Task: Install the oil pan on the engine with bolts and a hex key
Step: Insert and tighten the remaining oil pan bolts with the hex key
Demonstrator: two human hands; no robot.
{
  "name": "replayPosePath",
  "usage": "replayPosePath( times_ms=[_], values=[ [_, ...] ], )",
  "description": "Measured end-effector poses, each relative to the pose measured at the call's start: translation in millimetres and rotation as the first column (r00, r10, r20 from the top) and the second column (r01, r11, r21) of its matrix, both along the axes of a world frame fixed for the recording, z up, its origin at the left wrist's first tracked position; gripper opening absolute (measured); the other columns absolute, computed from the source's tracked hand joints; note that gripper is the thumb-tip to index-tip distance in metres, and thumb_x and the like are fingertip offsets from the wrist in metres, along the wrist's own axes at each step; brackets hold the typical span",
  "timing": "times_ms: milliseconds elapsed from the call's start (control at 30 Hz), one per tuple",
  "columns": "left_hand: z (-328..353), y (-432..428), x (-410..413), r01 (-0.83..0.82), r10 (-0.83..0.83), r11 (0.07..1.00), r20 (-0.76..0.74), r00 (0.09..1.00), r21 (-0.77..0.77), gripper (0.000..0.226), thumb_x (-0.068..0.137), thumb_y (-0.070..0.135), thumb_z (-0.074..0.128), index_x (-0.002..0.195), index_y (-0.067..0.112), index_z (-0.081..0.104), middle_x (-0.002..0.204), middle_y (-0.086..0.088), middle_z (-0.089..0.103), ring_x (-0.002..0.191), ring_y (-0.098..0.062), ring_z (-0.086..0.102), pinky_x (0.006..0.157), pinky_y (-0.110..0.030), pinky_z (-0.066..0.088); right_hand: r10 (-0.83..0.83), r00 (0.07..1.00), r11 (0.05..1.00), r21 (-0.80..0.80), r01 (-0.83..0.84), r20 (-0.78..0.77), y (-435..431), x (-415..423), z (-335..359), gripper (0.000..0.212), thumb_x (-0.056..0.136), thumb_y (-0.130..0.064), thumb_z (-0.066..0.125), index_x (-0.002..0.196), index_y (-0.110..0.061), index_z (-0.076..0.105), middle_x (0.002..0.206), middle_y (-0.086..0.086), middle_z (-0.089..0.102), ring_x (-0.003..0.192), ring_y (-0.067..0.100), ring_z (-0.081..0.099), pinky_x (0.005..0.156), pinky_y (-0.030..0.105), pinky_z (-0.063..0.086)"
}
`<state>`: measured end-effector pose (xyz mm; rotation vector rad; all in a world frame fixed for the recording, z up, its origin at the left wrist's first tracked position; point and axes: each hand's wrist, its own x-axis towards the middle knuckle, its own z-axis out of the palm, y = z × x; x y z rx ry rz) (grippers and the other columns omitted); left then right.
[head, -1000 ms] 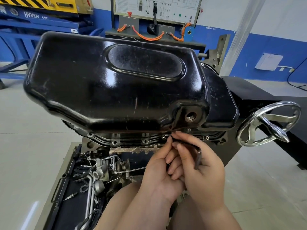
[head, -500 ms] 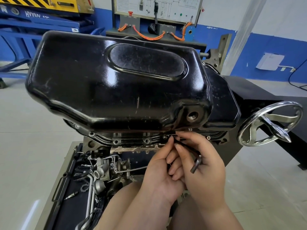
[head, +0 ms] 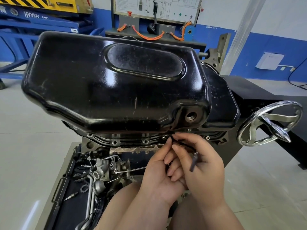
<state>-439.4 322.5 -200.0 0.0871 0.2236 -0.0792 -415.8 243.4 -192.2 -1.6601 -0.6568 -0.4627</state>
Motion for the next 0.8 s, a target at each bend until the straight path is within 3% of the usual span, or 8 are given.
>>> replayPosePath(
  times_ms=[100,200,367,500,633,667,733,800],
  values=[
    [1.0,0.9,0.2,-0.003,0.003,1.000,0.003,1.000,0.012,0.028,0.076,0.024,0.061,0.052,0.010,0.055,0.036,0.005,0.035,0.022,-0.007,0.028,0.022,-0.016,0.019,0.002,0.999,0.999,-0.032,-0.001,0.032,-2.2,0.5,-1.9,0.042,0.080,0.004,0.059,0.103,-0.030,0.070,0.104,-0.015,0.068,0.094,0.008,0.067,0.082,0.024,0.053],
    [0.3,0.9,0.7,0.007,-0.007,1.000,0.021,1.000,0.003,0.028,0.078,0.027,0.060,0.056,0.010,0.057,0.037,0.005,0.036,0.023,-0.008,0.029,0.022,-0.016,0.020,-0.034,0.997,0.999,-0.002,0.034,0.072,0.5,0.1,1.1,0.029,0.080,-0.010,0.065,0.099,-0.031,0.069,0.095,-0.020,0.068,0.088,0.001,0.066,0.077,0.013,0.049],
    [1.1,3.9,0.9,0.031,-0.030,0.999,0.040,0.999,-0.021,0.018,0.077,0.021,0.060,0.070,0.006,0.065,0.038,0.006,0.037,0.022,-0.008,0.030,0.025,-0.015,0.016,-0.050,0.999,0.997,0.057,0.049,0.019,4.0,1.0,2.7,0.007,0.074,-0.034,0.069,0.079,-0.029,0.066,0.078,-0.011,0.067,0.076,0.011,0.067,0.068,0.022,0.051],
    [0.4,4.1,1.9,0.007,-0.006,1.000,-0.032,0.999,0.013,0.025,0.080,0.021,0.060,0.058,0.009,0.057,0.035,0.006,0.035,0.021,-0.008,0.028,0.022,-0.015,0.019,0.032,0.999,0.999,0.017,-0.032,-0.001,2.3,0.3,-0.7,0.018,0.079,-0.022,0.068,0.094,-0.032,0.068,0.091,-0.008,0.068,0.079,0.015,0.067,0.071,0.037,0.055],
    [-0.4,1.8,3.5,0.004,-0.004,1.000,-0.040,0.999,0.014,0.024,0.068,0.022,0.065,0.052,0.010,0.053,0.035,0.005,0.035,0.022,-0.008,0.028,0.023,-0.016,0.019,0.071,0.994,0.997,-0.035,-0.068,0.085,-2.5,0.8,-0.6,0.040,0.078,0.004,0.063,0.100,-0.028,0.072,0.098,-0.019,0.069,0.079,-0.004,0.067,0.072,0.011,0.051],
    [-0.7,1.6,3.7,0.011,-0.011,1.000,-0.028,1.000,0.007,0.024,0.070,0.023,0.064,0.052,0.010,0.054,0.036,0.005,0.035,0.022,-0.008,0.029,0.023,-0.016,0.019,0.063,0.995,0.998,-0.034,-0.061,0.076,-2.6,0.8,0.2,0.040,0.077,0.005,0.064,0.097,-0.029,0.073,0.093,-0.019,0.070,0.075,-0.004,0.067,0.070,0.013,0.053],
    [-1.3,1.3,2.7,0.035,-0.035,0.999,0.008,0.999,-0.005,0.023,0.073,0.024,0.065,0.056,0.009,0.058,0.038,0.005,0.037,0.023,-0.008,0.030,0.024,-0.016,0.019,0.075,0.997,0.997,0.009,-0.074,-0.005,-1.9,1.0,1.5,0.020,0.078,-0.015,0.069,0.087,-0.032,0.074,0.080,-0.012,0.071,0.066,0.007,0.069,0.064,0.031,0.058],
    [-1.3,1.4,0.9,0.054,-0.054,0.999,0.054,0.997,-0.002,0.018,0.072,0.022,0.066,0.060,0.008,0.062,0.038,0.005,0.038,0.023,-0.008,0.031,0.025,-0.015,0.018,0.049,0.998,0.997,0.060,-0.046,-0.047,-0.8,0.7,3.6,0.010,0.073,-0.029,0.072,0.083,-0.032,0.073,0.075,-0.009,0.071,0.062,0.010,0.069,0.060,0.030,0.057]
  ],
)
